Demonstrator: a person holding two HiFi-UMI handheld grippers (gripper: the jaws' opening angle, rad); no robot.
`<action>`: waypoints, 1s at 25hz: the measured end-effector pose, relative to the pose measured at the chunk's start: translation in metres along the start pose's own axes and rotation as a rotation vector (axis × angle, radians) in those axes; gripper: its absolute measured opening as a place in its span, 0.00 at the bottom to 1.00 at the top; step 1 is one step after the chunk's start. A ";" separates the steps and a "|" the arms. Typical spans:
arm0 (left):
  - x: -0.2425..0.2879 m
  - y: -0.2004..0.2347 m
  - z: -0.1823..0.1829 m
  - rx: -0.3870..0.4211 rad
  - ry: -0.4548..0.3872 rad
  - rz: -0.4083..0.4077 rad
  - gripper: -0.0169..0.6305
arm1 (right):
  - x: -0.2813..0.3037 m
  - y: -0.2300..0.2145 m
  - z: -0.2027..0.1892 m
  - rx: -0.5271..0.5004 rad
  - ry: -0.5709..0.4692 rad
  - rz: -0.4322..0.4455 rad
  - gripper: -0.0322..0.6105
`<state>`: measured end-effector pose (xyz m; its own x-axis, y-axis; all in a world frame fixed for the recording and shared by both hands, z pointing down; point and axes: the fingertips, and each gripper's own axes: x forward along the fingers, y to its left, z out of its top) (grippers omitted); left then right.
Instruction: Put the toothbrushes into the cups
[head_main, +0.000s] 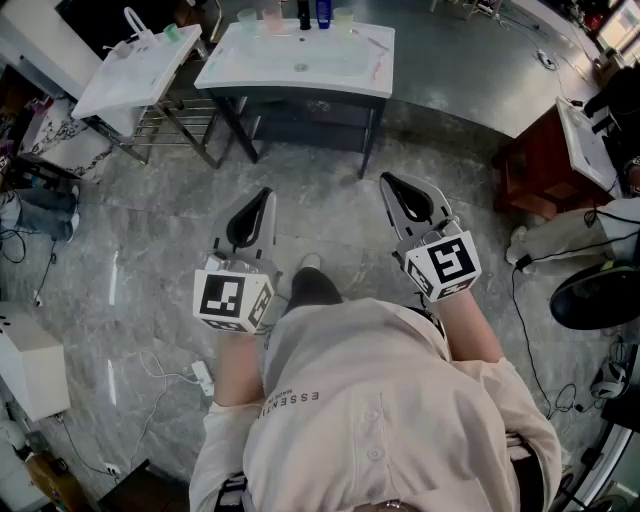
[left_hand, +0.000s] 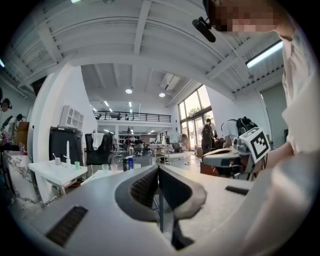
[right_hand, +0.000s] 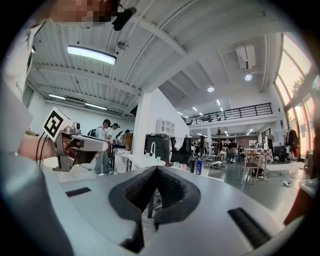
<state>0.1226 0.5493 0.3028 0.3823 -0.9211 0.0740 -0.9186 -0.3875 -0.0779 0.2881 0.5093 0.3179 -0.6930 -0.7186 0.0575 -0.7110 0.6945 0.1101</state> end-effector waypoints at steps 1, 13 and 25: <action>0.000 -0.001 0.000 0.000 0.001 0.001 0.03 | 0.000 0.000 0.000 0.001 -0.001 0.001 0.07; 0.002 -0.008 -0.005 -0.017 0.024 0.000 0.03 | -0.007 -0.005 -0.004 0.041 -0.021 0.003 0.07; 0.036 -0.011 -0.020 -0.041 0.064 -0.047 0.03 | 0.003 -0.036 -0.024 0.016 0.034 -0.047 0.30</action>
<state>0.1449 0.5212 0.3260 0.4193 -0.8970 0.1397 -0.9035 -0.4274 -0.0320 0.3146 0.4808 0.3380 -0.6545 -0.7511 0.0860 -0.7447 0.6602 0.0979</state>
